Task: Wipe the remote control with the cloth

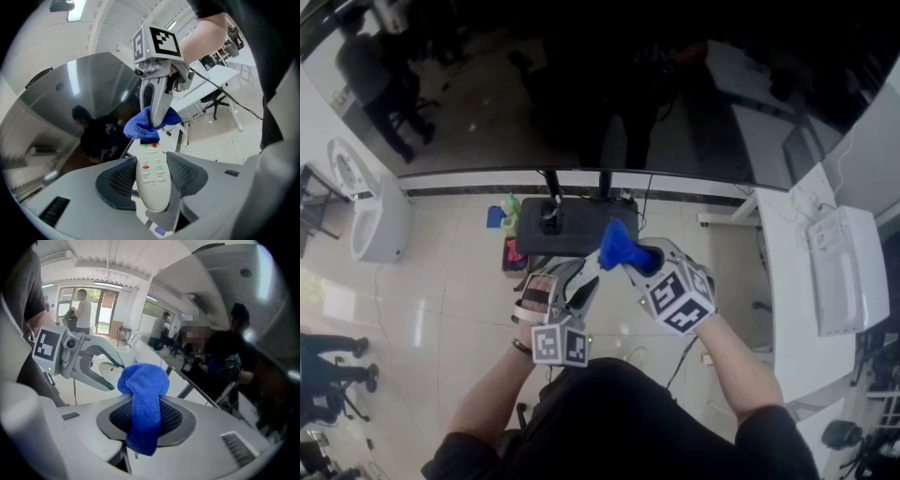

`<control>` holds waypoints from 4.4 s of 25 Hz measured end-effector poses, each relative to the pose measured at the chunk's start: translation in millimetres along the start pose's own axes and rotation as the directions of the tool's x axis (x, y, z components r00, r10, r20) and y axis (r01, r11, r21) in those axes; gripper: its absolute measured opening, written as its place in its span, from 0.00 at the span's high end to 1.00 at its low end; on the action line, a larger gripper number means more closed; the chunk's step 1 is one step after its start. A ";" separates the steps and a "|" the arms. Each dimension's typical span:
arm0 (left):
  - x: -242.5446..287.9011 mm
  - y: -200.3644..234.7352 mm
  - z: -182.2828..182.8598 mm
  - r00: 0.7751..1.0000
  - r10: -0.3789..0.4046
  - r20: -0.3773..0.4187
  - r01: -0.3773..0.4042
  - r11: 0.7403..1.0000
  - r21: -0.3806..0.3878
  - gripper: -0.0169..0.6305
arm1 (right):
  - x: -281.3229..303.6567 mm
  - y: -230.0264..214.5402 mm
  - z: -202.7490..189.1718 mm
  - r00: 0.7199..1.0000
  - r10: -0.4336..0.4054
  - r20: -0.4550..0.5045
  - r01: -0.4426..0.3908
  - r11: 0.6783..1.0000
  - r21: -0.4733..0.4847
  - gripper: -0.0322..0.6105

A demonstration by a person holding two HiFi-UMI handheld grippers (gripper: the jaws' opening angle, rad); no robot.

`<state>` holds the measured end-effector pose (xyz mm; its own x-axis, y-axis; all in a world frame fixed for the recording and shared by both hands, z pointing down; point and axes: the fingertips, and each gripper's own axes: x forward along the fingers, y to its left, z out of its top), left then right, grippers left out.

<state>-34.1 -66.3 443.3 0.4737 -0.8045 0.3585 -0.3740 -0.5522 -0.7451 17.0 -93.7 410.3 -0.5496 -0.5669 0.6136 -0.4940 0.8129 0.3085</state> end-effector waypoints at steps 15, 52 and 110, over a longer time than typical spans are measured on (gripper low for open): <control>10.1 21.1 -13.4 0.995 -0.046 0.091 0.094 0.760 -0.644 0.66 | -23.2 12.3 37.9 0.970 0.004 0.242 -0.051 0.981 0.189 0.77; -26.0 95.4 22.2 0.611 0.367 0.701 0.788 -0.367 -0.495 0.66 | -34.9 64.1 54.0 0.783 0.237 0.575 -0.468 0.833 0.293 0.77; 288.4 -120.2 -322.8 0.849 -0.240 -0.471 -0.360 0.390 -0.847 0.66 | 127.7 22.1 -166.9 0.996 -0.030 -0.084 0.072 0.821 0.566 0.77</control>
<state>-109.9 -302.6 817.9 0.1160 -0.6532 0.7483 -0.9922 -0.1108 0.0571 48.3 -125.8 616.8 -0.4760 -0.5778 0.6630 -0.8267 0.5511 -0.1132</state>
